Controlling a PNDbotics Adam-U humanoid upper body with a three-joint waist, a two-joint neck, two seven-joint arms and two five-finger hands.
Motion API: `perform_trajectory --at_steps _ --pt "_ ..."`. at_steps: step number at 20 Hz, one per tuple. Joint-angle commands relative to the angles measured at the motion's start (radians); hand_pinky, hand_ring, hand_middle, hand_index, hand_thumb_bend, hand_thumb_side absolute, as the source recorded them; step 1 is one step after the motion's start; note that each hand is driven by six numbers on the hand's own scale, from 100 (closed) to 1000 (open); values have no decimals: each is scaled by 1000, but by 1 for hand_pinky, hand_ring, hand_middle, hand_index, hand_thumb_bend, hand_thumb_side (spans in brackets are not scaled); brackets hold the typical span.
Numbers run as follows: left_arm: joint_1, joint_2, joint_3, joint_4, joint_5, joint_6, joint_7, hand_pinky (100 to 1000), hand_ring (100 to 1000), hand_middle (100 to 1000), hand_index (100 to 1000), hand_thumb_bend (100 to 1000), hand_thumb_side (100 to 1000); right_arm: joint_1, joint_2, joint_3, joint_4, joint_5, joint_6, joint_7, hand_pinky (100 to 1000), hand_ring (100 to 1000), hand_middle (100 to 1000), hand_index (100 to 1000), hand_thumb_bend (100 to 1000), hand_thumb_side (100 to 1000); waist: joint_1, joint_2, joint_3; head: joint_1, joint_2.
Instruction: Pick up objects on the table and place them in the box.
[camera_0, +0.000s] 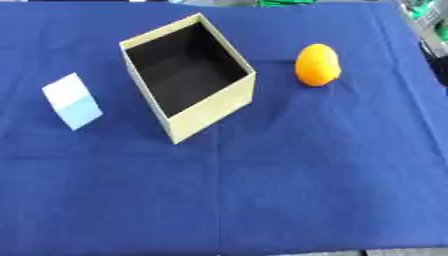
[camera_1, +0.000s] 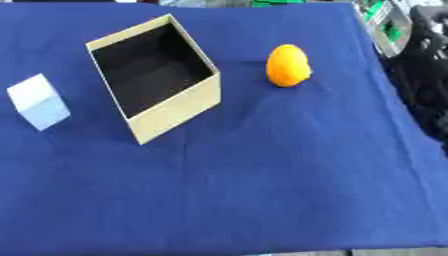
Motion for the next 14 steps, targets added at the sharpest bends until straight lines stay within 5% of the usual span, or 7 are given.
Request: perform_trajectory --at_steps 1,14 --pt "-8 27 2 -21 -5 1 0 725 578 573 798 366 1000 -1 -45 -19 -23 -5 -16 10 887 986 935 1000 100 1000 1 -18 0 2 -13" --pt "-7 34 1 -21 -6 1 1 725 578 571 795 365 1000 82 -96 -24 -69 -121 -91 47 904 1000 923 1000 100 1000 -1 -24 -14 12 -15"
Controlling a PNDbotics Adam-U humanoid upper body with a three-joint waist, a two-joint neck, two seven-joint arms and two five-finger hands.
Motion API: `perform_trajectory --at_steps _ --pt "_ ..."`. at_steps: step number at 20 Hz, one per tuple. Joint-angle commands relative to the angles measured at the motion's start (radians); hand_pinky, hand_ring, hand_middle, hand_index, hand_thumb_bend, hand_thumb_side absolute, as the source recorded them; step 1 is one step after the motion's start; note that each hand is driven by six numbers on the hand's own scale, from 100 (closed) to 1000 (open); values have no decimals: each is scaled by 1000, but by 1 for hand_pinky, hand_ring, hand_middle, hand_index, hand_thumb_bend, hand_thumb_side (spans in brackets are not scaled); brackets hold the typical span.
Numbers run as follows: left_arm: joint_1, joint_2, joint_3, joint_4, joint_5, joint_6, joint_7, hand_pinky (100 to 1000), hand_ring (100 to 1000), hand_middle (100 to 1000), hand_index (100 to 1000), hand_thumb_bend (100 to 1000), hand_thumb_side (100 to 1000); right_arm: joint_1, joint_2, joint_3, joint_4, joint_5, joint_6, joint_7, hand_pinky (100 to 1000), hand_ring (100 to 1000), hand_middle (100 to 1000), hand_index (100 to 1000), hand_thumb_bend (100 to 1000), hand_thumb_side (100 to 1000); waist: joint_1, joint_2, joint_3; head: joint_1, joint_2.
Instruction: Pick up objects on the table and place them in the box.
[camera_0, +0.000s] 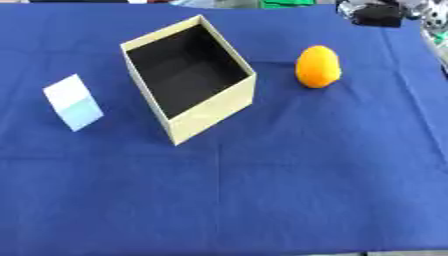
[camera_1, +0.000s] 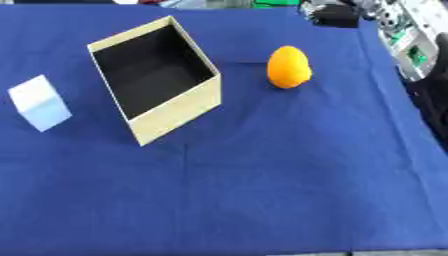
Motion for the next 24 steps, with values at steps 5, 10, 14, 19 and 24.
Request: perform_trajectory --at_steps 5,10,14,19,24 --pt "-7 27 0 -21 -3 2 -3 725 577 569 794 364 1000 -3 -44 -17 -40 -39 -43 50 914 1000 923 1000 296 1000 0 -28 3 2 -11" --pt "-7 27 -1 -21 -1 4 -7 724 576 567 792 360 1000 0 -46 -21 -40 -71 -39 119 933 1000 933 1000 323 1000 -1 -30 3 1 -14" --pt "-8 27 -1 -21 -1 6 -10 724 575 566 791 360 1000 4 -47 -20 -41 -102 -32 168 954 1000 947 1000 331 883 -2 -29 2 1 -16" --pt "-9 26 0 -21 -3 8 -13 724 572 563 789 356 1000 3 -51 -11 -47 -123 -37 220 993 1000 998 1000 333 722 -3 -26 -2 -1 -16" --pt "-9 25 0 -21 -3 8 -15 723 569 559 786 351 1000 3 -51 -6 -52 -136 -48 248 996 1000 1000 1000 321 608 -4 -26 -2 0 -15"
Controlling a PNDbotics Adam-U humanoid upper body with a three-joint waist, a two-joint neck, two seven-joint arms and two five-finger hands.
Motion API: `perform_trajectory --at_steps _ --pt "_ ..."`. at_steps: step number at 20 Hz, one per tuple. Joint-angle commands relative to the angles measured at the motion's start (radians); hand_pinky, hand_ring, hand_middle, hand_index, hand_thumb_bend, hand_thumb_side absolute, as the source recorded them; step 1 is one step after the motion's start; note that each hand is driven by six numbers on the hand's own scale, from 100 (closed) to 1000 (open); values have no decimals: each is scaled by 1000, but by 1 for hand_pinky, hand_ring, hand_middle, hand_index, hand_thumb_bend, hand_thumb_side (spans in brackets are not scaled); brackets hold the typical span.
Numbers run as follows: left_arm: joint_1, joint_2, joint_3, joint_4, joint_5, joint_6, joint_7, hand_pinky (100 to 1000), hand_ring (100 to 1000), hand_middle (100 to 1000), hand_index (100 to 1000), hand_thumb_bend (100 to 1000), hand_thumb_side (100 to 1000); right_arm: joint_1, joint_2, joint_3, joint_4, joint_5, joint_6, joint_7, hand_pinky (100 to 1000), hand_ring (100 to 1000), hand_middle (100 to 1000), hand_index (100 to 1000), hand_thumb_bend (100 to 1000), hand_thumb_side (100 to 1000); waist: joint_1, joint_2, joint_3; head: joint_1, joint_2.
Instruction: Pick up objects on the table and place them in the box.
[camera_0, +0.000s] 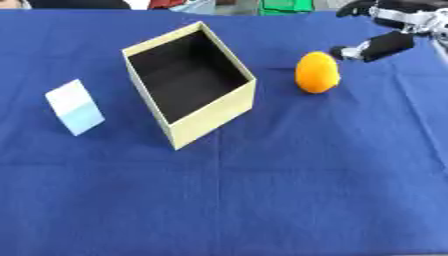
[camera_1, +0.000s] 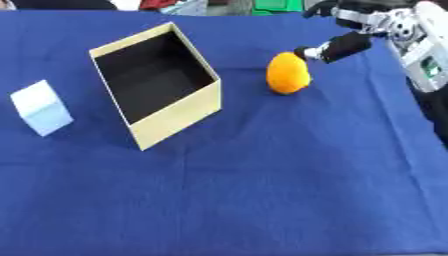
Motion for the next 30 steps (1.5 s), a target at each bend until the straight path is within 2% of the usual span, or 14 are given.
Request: perform_trajectory --at_steps 1,4,13,25,30 --pt "-9 24 0 -21 -2 -1 -4 723 569 558 786 350 1000 -19 -35 -4 -21 -19 -7 19 996 1000 1000 1000 319 601 -1 -19 -2 -1 -6" --pt "-9 24 0 -21 -3 -1 -7 723 566 557 785 345 1000 -18 -33 -2 -20 -28 -7 32 998 1000 1000 1000 318 555 -1 -19 -2 -2 -6" --pt "-9 20 0 -21 -3 1 -12 722 563 549 783 339 1000 -25 -26 8 -20 -49 -10 57 997 1000 1000 1000 310 526 -2 -15 -3 -5 -5" --pt "-10 15 -1 -21 -4 3 -19 722 558 542 779 331 1000 -26 8 28 20 -102 10 108 990 1000 993 1000 238 562 -1 -10 10 -12 -11" --pt "-11 12 -2 -21 -3 4 -21 721 555 538 773 328 1000 -26 23 30 32 -100 31 105 963 1000 970 1000 230 619 -1 -6 15 -16 -15"
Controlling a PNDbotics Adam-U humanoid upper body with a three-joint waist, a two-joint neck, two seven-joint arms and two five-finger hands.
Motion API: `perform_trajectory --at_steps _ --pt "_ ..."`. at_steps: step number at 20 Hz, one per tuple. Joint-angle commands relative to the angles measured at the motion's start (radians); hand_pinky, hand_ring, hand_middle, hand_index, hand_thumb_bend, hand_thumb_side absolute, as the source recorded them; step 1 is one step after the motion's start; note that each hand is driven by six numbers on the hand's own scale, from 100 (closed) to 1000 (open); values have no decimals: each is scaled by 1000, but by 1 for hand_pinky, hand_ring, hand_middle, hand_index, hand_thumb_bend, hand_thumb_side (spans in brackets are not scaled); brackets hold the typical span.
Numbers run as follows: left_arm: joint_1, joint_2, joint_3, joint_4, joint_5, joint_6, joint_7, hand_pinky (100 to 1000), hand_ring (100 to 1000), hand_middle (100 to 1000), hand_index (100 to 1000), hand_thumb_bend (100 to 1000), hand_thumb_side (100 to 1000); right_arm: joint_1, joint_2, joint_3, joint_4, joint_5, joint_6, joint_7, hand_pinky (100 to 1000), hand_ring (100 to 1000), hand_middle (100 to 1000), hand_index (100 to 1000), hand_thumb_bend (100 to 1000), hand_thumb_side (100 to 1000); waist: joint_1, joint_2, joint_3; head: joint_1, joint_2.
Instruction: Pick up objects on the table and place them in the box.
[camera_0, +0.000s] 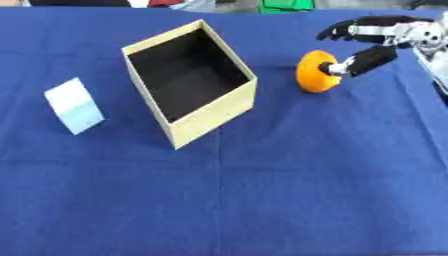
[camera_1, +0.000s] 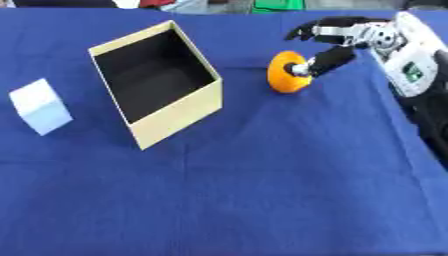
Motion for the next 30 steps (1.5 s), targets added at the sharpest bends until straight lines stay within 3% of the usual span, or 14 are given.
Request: perform_trajectory --at_steps 1,8,12,24,30 --pt "-10 12 -2 -21 -1 0 -6 721 555 537 771 327 999 -21 -10 -5 1 0 16 -5 956 1000 965 1000 230 621 2 -15 2 -5 -14" --pt "-10 8 -3 -21 -1 0 -11 721 552 534 764 327 999 -18 6 -4 20 43 42 -10 954 1000 979 1000 246 634 2 -10 13 -8 -20" --pt "-11 6 -3 -21 -3 0 -15 721 551 532 760 319 991 -16 11 -3 37 66 39 1 975 1000 991 1000 258 580 2 -7 16 -8 -22" --pt "-12 3 -4 -21 -1 -1 -25 722 550 528 750 315 987 -17 8 -5 44 79 23 27 980 1000 997 1000 209 392 2 -1 17 -7 -27" --pt "-13 1 -3 -21 1 2 -27 722 549 528 747 317 988 -16 6 -8 47 85 38 11 967 1000 980 1000 100 208 0 2 18 -8 -30"
